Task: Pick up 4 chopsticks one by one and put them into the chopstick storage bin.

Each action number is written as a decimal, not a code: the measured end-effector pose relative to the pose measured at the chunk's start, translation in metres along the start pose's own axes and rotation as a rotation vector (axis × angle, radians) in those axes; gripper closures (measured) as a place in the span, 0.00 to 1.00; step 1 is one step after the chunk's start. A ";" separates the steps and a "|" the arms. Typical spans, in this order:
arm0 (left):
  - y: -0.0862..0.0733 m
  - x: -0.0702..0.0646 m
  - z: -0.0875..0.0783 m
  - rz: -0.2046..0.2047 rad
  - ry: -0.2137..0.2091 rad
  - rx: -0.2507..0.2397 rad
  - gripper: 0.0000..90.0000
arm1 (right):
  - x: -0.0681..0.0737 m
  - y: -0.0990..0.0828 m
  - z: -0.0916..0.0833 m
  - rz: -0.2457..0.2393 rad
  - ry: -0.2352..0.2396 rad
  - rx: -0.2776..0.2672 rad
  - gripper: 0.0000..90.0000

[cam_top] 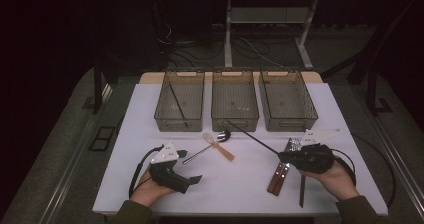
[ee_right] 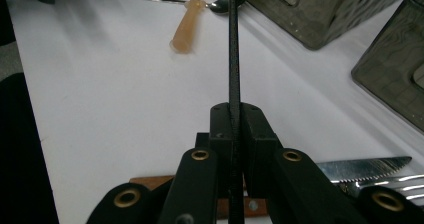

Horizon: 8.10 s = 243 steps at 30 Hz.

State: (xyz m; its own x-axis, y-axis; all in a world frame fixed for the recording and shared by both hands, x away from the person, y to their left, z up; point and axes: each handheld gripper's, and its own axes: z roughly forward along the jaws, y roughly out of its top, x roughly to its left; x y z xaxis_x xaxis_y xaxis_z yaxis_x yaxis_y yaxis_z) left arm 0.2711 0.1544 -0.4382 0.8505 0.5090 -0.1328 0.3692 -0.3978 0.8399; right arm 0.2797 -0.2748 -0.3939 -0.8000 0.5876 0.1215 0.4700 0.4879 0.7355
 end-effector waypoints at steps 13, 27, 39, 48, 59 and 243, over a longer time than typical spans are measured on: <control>0.000 -0.001 0.001 -0.008 0.004 -0.005 0.00 | -0.004 0.022 0.013 0.010 0.004 -0.005 0.94; 0.000 0.000 0.001 0.005 0.003 -0.004 0.00 | -0.008 0.049 0.027 0.006 0.021 -0.027 0.94; 0.000 -0.001 0.001 0.006 0.004 -0.004 0.00 | -0.007 0.066 0.035 0.001 0.010 -0.035 0.94; 0.000 -0.001 0.001 -0.005 0.004 -0.006 0.00 | -0.007 0.083 0.044 -0.006 0.011 -0.042 0.94; 0.000 -0.001 0.003 -0.003 0.000 -0.001 0.00 | -0.011 0.103 0.071 -0.014 -0.001 -0.016 0.94; 0.000 0.002 0.001 0.001 -0.016 -0.005 0.00 | -0.104 -0.032 -0.013 0.302 -0.385 0.086 0.99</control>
State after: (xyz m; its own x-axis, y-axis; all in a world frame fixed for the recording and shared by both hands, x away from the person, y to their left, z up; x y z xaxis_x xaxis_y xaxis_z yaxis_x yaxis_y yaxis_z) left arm 0.2737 0.1545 -0.4394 0.8568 0.4961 -0.1410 0.3669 -0.3942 0.8426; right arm 0.3427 -0.3600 -0.4210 -0.4350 0.8988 0.0540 0.7020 0.3009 0.6455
